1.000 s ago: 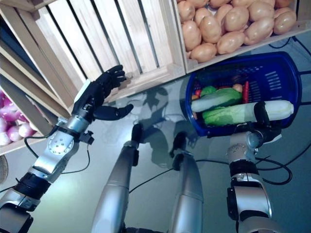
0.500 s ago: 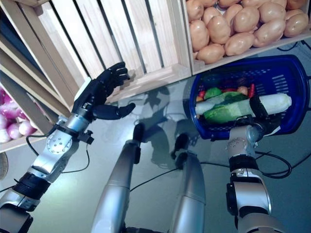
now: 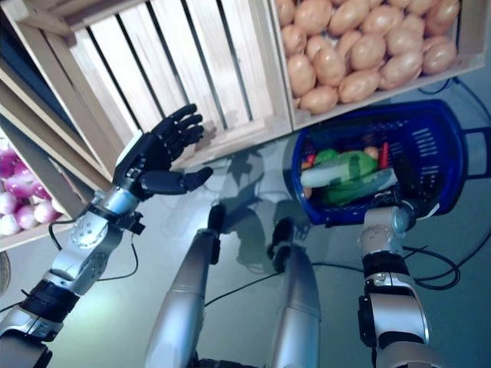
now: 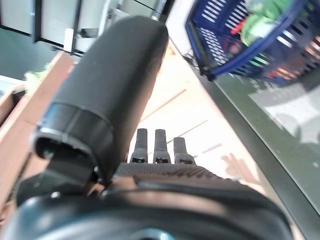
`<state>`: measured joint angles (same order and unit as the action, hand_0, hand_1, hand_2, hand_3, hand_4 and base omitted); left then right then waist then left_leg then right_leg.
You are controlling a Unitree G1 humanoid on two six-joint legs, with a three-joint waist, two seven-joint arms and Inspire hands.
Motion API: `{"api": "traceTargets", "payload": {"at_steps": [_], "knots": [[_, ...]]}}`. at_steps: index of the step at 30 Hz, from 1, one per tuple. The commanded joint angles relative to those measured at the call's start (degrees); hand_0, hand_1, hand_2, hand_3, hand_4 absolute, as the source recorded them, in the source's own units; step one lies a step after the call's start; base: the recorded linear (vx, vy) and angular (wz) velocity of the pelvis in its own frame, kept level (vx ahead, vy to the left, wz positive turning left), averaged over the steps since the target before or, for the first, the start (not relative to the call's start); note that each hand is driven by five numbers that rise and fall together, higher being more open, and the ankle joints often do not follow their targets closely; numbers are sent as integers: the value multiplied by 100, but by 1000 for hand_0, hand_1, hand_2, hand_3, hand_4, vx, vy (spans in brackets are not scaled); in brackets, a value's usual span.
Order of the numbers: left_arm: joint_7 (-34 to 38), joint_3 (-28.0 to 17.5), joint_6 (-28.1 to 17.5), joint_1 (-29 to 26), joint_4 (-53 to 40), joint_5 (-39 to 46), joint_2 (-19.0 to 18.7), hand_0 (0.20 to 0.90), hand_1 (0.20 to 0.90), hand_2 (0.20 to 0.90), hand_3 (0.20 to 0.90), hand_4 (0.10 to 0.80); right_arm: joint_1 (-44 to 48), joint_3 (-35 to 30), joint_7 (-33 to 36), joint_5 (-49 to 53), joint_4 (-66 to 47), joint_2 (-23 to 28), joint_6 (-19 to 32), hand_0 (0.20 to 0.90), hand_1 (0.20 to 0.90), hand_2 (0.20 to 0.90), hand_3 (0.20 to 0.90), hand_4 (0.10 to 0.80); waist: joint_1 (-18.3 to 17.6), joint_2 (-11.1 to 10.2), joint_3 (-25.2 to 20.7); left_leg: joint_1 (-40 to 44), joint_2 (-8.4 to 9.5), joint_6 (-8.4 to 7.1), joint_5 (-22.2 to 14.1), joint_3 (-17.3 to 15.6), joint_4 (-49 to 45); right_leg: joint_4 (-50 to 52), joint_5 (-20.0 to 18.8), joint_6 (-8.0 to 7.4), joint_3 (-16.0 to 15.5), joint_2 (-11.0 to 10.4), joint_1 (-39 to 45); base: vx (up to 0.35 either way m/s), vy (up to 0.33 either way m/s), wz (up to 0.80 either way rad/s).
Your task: Put vegetables into the basket
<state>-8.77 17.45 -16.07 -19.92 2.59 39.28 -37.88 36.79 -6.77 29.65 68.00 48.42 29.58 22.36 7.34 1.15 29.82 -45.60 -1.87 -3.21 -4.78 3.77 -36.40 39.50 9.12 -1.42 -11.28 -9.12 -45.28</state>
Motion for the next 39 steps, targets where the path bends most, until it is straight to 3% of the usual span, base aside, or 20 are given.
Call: {"api": "traceTargets", "payload": {"at_steps": [1,5,12,15,18,24,30,35,39], "knots": [[-316,-403,-423,-180,-958,407,287,900,900,900,900,800,-81,-216,-726,-242,-891,483,575,900,900,900,900,800,-26,-61,-3,758,102,-29,159,-243,780,-636,-177,-5,-223,159,1165,36,75,-1],[-356,-352,-191,-150,-815,257,423,900,900,900,900,800,-437,-37,-1082,-446,-1464,229,324,900,900,900,900,800,-116,-154,-38,1440,53,-86,319,-314,1303,-1247,-320,-30,-249,259,1850,8,58,-10],[-446,-264,221,136,-380,179,691,900,900,900,900,800,-1464,500,-1241,-1618,-2190,-306,226,900,900,900,900,800,-354,-164,-603,2482,11,-85,654,-471,2427,-2447,-680,-110,-228,392,2825,26,93,-9],[-508,-214,336,366,-183,-73,779,900,900,900,900,800,-1889,666,-1380,-2075,-2321,-417,-6,900,900,900,900,800,-421,-173,-798,2884,-11,-84,744,-466,2830,-2851,-823,-164,-196,409,3200,59,83,-7],[-734,-271,621,822,125,-329,849,900,900,900,900,800,-2577,960,-1602,-2817,-2456,-524,-568,900,900,900,900,800,-530,-204,-1234,3602,-50,-68,854,-552,3557,-3501,-1014,-272,-134,394,3839,122,122,-14],[-1049,-67,845,1296,1072,-1225,939,900,900,900,900,800,-3291,1596,-1891,-3708,-1837,-803,-1462,900,900,900,900,800,-625,-206,-1805,4301,-127,-61,897,-668,4087,-3939,-1140,-379,-101,397,4434,89,89,-13],[-1104,367,879,1260,2316,-1892,1184,900,900,900,900,800,-3301,2076,-2367,-4407,-642,-1031,-1990,900,900,900,900,800,-656,-204,-2066,4596,-136,-47,779,-732,4140,-4159,-1176,-438,-124,383,4760,32,44,-1],[-799,514,810,1179,3191,-2457,1398,900,900,900,900,800,-3277,2337,-2209,-4729,222,-1236,-2271,900,900,900,900,800,-682,-197,-2166,4777,-147,-28,710,-819,4140,-4136,-1115,-455,-102,361,4881,30,36,-3],[-664,373,1140,1185,3974,-2480,1648,900,900,900,900,800,-3376,2202,-2028,-4581,939,-1462,-2555,900,900,900,900,800,-714,-181,-2198,4895,-133,1,672,-863,4139,-4170,-1108,-467,-68,348,4986,27,25,-9]]}}
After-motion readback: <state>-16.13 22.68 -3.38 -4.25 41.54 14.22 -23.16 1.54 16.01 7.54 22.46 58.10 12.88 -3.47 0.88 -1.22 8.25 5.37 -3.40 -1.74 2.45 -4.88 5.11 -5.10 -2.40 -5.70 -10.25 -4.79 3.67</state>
